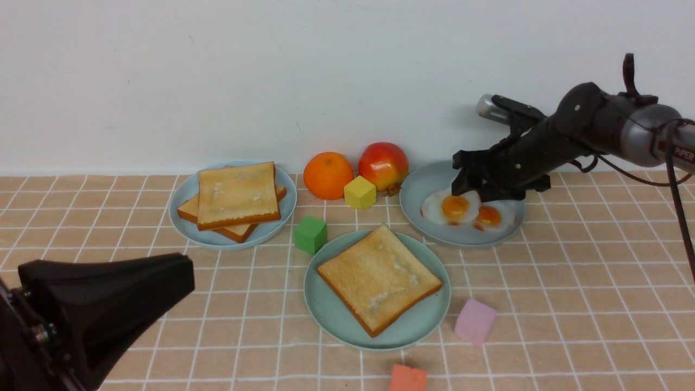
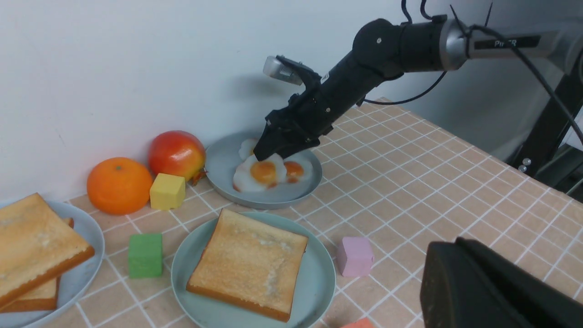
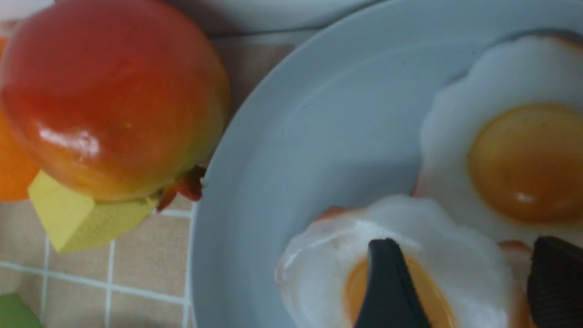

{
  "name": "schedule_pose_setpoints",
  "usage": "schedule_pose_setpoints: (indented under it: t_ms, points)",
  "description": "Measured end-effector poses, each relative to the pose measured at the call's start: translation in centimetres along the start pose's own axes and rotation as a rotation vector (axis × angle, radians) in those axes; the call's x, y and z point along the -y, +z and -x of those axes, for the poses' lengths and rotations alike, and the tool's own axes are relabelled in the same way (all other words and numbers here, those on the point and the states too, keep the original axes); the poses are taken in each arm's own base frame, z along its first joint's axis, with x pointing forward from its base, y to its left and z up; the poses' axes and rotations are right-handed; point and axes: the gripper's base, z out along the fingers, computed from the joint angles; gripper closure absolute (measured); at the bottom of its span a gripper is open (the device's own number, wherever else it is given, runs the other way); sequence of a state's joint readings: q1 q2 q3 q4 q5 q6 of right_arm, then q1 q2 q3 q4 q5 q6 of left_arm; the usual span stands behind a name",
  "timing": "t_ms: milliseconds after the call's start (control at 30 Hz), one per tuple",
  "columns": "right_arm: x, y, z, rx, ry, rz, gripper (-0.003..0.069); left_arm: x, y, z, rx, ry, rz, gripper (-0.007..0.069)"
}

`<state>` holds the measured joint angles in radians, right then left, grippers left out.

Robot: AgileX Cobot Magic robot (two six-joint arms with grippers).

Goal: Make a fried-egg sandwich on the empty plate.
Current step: Use the right arm to grab a fried egg, then use the right arm to place the fried egg on the slice of bread in the middle

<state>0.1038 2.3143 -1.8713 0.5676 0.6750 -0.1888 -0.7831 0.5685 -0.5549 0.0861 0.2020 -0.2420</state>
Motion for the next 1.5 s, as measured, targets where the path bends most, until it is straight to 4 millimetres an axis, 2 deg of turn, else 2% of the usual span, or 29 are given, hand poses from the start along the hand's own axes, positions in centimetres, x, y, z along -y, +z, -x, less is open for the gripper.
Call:
schedule_pose_setpoints:
  t_ms: [333,533,567,633,667,733,867,933,1000,1033,1067,1133,1167,1200,1233,1300,1333,1433,1467,1500]
  points:
    - [0.2,0.4,0.1,0.014,0.008,0.006,0.0238,-0.1,0.0,-0.3,-0.03,0.0,0.007,0.0638]
    - [0.2,0.4,0.0,0.0,-0.004,0.007,0.0295,-0.1,0.0,-0.3,-0.032,0.0,0.008,0.0638]
    - [0.2,0.4,-0.1,-0.01,-0.007,0.008,0.0358,-0.1,0.0,-0.3,-0.032,0.0,0.008,0.0638]
    - [0.2,0.4,-0.2,-0.024,-0.007,0.01,0.0433,-0.1,0.0,-0.3,-0.032,-0.001,0.008,0.0638]
    - [0.2,0.4,-0.3,-0.025,-0.007,0.011,0.0442,-0.1,0.0,-0.3,-0.032,-0.001,0.008,0.0638]
    - [0.0,0.1,-0.2,-0.032,-0.007,0.017,0.0524,-0.1,0.0,-0.3,-0.032,-0.001,0.008,0.0637]
    - [-0.9,-1.3,0.3,-0.015,-0.017,0.031,0.0539,-0.1,0.0,-0.3,-0.033,-0.001,0.008,0.0637]
    - [-1.8,-3.1,0.9,0.001,-0.032,0.046,0.058,-0.1,0.0,-0.4,-0.045,-0.001,0.011,0.0637]
    - [-2.8,-5.1,1.3,0.002,-0.06,0.06,0.0587,-0.2,0.0,-0.7,-0.074,-0.001,0.018,0.0636]
    - [-2.9,-5.3,1.3,-0.003,-0.063,0.062,0.0587,-0.2,0.0,-0.7,-0.078,-0.001,0.019,0.0636]
    - [-3.9,-7.4,1.5,-0.003,-0.098,0.08,0.0588,-0.3,-0.1,-1.1,-0.114,0.001,0.028,0.0636]
    - [-5.0,-9.7,1.4,-0.02,-0.123,0.107,0.0588,-0.4,-0.1,-1.5,-0.161,0.004,0.041,0.0635]
    - [-5.6,-11.0,1.1,-0.028,-0.135,0.128,0.0588,-0.4,-0.2,-1.7,-0.183,0.008,0.048,0.0634]
    - [-5.7,-11.1,0.9,-0.033,-0.135,0.135,0.0588,-0.4,-0.2,-1.7,-0.183,0.01,0.048,0.0634]
    - [-6.7,-12.8,0.3,-0.036,-0.146,0.171,0.0588,-0.6,-0.2,-2.0,-0.214,0.02,0.059,0.0634]
    - [-7.6,-13.7,-0.6,-0.046,-0.156,0.201,0.0588,-0.7,-0.3,-2.1,-0.236,0.03,0.069,0.0634]
    - [-8.6,-14.3,-2.4,-0.075,-0.163,0.245,0.0588,-0.8,-0.3,-2.3,-0.252,0.045,0.078,0.0634]
    - [-10.2,-13.2,-5.9,-0.126,-0.169,0.297,0.0588,-0.9,-0.3,-2.3,-0.261,0.077,0.092,0.0631]
    - [-10.1,-13.1,-6.1,-0.132,-0.164,0.299,0.0588,-0.9,-0.3,-2.3,-0.261,0.081,0.093,0.0631]
    - [-10.6,-11.7,-7.6,-0.138,-0.156,0.316,0.0588,-1.0,-0.3,-2.3,-0.261,0.092,0.098,0.063]
